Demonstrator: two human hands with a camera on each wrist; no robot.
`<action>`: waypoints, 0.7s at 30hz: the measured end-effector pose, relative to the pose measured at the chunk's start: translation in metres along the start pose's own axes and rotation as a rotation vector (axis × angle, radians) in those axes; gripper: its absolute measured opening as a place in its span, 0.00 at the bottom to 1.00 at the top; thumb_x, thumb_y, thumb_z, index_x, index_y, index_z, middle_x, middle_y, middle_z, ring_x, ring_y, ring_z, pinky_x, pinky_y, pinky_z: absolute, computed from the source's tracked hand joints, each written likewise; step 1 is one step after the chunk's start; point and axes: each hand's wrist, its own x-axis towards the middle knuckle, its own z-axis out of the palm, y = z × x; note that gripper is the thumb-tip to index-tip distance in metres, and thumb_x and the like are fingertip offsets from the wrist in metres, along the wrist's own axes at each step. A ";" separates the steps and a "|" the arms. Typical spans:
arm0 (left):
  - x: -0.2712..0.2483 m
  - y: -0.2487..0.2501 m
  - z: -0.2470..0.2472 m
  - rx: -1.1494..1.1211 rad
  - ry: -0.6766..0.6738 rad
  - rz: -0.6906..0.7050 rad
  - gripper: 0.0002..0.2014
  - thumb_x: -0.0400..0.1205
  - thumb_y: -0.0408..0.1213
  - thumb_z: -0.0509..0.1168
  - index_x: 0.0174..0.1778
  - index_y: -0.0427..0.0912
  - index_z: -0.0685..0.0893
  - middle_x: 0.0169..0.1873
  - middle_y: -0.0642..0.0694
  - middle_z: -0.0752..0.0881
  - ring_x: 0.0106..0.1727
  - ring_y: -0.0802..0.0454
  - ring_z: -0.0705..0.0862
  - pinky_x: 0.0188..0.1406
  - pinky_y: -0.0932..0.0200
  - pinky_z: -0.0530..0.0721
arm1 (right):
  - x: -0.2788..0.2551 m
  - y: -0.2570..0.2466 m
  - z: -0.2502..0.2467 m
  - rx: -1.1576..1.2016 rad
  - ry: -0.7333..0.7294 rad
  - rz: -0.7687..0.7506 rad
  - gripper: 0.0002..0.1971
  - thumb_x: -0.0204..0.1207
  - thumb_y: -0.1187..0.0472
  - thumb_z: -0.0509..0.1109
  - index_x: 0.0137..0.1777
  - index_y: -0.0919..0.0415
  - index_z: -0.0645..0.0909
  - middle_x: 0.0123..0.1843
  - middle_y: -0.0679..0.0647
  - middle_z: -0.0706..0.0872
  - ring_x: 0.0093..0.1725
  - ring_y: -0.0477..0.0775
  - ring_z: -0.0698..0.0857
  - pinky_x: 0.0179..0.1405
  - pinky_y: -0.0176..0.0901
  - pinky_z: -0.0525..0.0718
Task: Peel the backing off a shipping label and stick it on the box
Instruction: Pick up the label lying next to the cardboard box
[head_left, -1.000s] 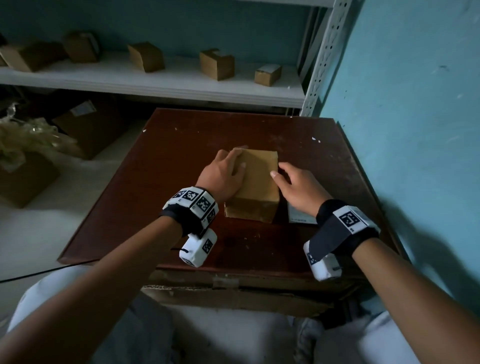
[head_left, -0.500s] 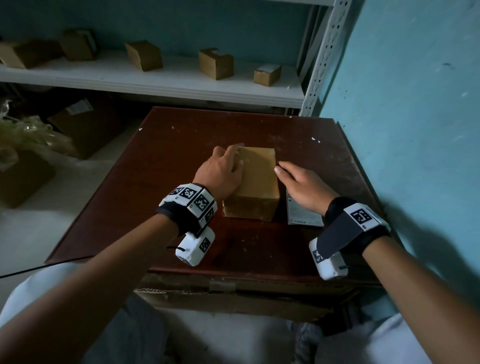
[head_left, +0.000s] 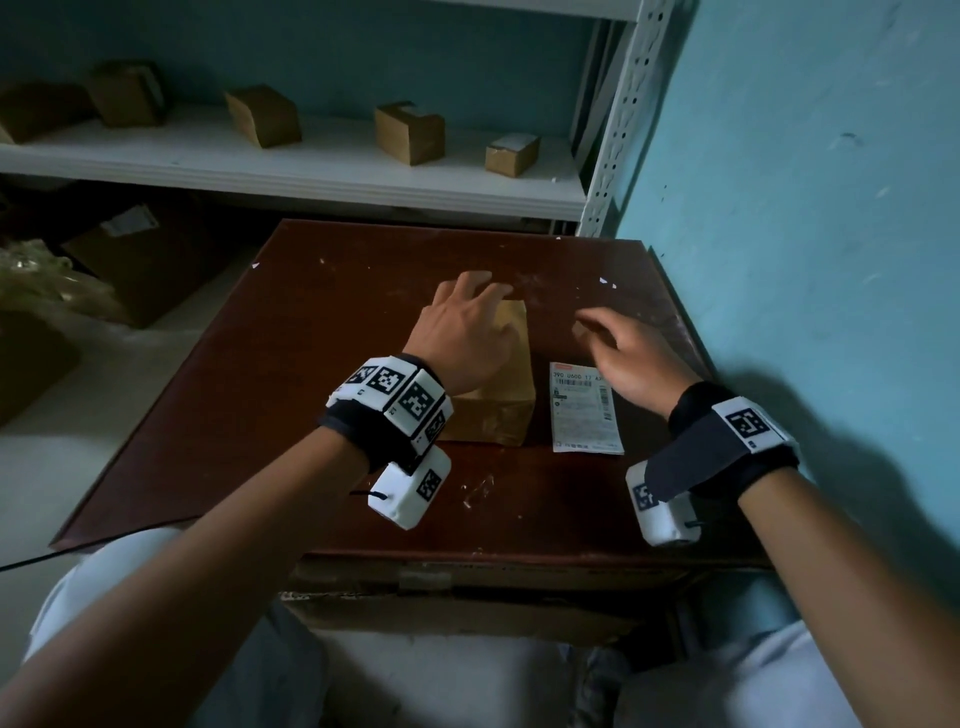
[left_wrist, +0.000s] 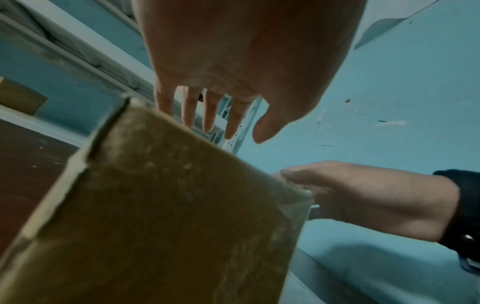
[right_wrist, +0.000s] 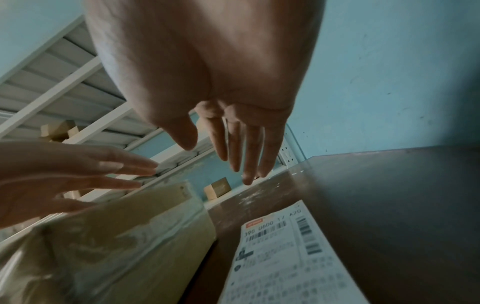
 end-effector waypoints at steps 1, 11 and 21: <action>0.000 0.004 0.003 0.010 -0.018 0.009 0.27 0.84 0.46 0.58 0.81 0.48 0.65 0.82 0.45 0.61 0.81 0.41 0.60 0.79 0.41 0.64 | 0.001 0.003 -0.002 -0.019 0.019 0.000 0.22 0.87 0.51 0.58 0.79 0.57 0.70 0.78 0.53 0.74 0.75 0.53 0.74 0.64 0.36 0.68; 0.004 0.025 0.031 0.113 -0.114 0.134 0.26 0.84 0.54 0.57 0.79 0.54 0.68 0.82 0.51 0.64 0.83 0.46 0.58 0.79 0.41 0.57 | 0.006 0.035 -0.003 -0.219 -0.002 0.081 0.23 0.81 0.54 0.68 0.75 0.59 0.74 0.73 0.57 0.78 0.70 0.58 0.78 0.69 0.48 0.75; 0.003 0.023 0.039 0.161 -0.120 0.176 0.25 0.84 0.53 0.57 0.78 0.53 0.69 0.81 0.52 0.66 0.84 0.48 0.53 0.81 0.44 0.51 | 0.014 0.053 0.013 -0.333 -0.019 0.151 0.25 0.73 0.51 0.77 0.68 0.56 0.78 0.66 0.56 0.79 0.61 0.57 0.82 0.61 0.49 0.82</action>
